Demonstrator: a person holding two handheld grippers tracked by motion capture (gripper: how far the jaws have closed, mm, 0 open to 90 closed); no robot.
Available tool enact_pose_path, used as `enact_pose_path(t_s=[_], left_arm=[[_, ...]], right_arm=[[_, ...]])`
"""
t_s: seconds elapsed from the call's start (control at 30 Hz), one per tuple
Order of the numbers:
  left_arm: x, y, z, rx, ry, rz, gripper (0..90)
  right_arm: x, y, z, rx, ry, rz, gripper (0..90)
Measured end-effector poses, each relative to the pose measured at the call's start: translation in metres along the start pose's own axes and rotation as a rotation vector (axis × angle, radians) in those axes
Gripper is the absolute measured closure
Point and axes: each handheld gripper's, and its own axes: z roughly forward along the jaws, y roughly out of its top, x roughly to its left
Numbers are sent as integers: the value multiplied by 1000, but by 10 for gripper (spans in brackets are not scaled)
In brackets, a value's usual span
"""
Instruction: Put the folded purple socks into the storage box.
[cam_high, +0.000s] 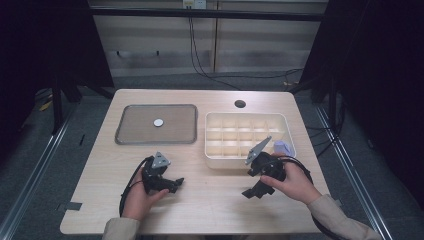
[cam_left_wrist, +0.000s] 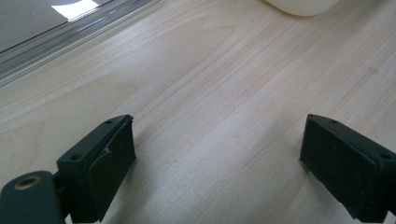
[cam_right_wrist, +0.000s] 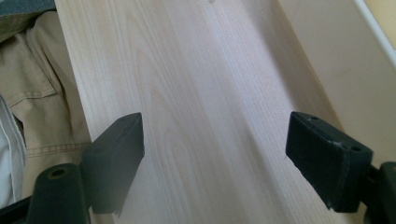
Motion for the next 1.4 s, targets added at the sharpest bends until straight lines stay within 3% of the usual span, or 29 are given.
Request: enact_pose_path(t_s=[0.57,1.4], left_arm=[[0,0,0,0,-1,-4,94],[0,0,0,-1,0,-4,94]], right_arm=[[2,-7,26,0,32,7,193],[2,-16,53,-4,26,2,193]])
